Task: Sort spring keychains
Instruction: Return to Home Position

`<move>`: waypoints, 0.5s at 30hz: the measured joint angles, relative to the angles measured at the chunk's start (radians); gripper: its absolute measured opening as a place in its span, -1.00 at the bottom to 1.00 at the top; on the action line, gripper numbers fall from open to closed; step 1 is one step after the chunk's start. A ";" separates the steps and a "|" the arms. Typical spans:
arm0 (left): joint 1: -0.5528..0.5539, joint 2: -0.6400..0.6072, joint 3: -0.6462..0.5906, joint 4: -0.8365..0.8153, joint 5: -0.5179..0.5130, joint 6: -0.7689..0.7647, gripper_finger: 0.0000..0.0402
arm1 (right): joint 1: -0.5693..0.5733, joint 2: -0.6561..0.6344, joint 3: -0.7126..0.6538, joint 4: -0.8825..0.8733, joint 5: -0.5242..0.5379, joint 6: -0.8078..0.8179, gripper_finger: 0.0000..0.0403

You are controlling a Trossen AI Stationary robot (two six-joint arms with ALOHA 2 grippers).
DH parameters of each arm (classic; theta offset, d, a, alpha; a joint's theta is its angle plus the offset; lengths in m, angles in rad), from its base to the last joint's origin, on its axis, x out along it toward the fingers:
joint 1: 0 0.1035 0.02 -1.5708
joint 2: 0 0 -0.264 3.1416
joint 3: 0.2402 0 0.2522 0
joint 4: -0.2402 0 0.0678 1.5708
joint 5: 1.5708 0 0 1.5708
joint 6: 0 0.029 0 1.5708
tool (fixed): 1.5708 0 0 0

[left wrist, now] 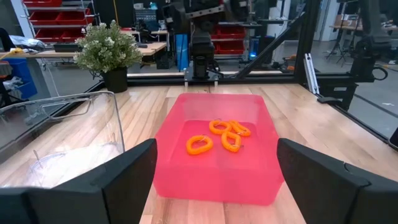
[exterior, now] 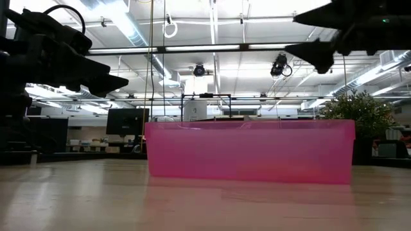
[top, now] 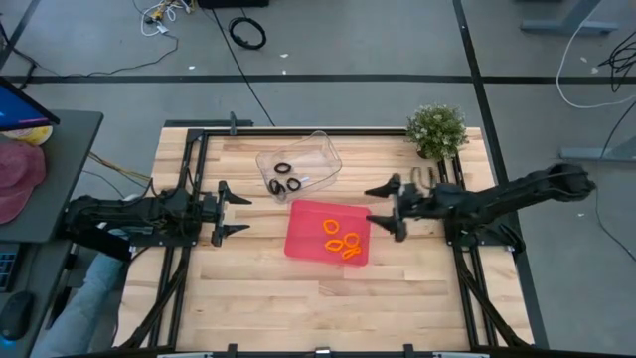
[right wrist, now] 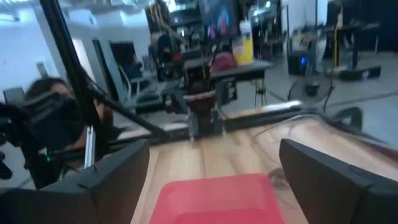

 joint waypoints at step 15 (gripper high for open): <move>0.000 0.000 0.000 0.000 0.000 0.000 0.68 | -0.059 -0.607 -0.277 -0.122 -0.018 -0.027 0.79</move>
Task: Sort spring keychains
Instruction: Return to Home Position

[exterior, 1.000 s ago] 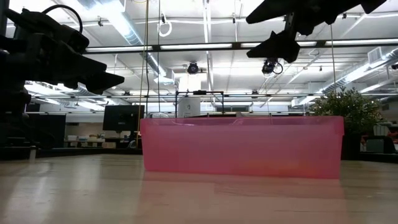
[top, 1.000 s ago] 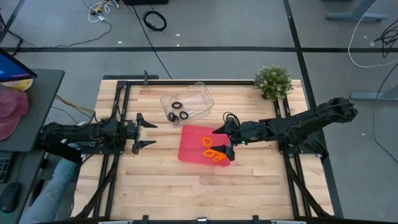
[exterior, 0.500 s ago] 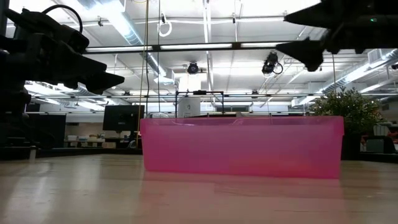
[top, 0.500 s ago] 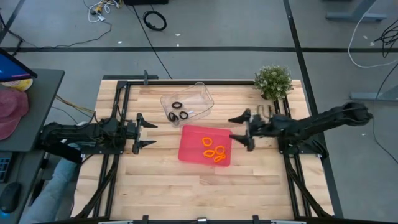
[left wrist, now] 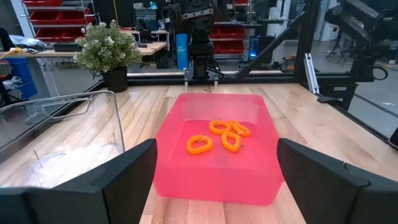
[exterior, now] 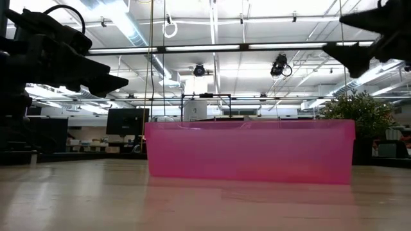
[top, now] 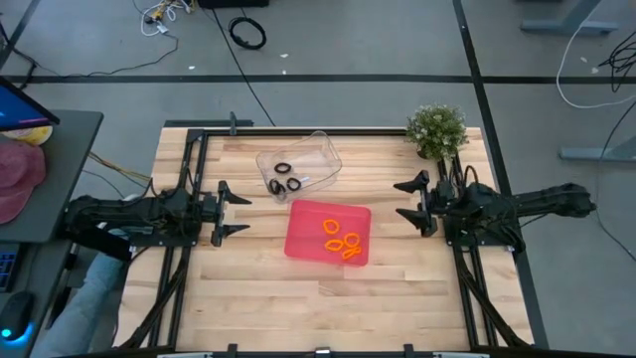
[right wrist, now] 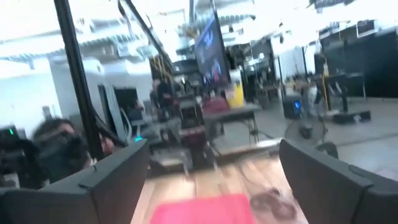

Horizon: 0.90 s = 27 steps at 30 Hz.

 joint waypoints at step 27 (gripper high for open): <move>0.000 0.000 0.000 0.001 0.000 0.000 0.68 | 0.000 -0.285 0.000 -0.618 0.086 -0.092 0.79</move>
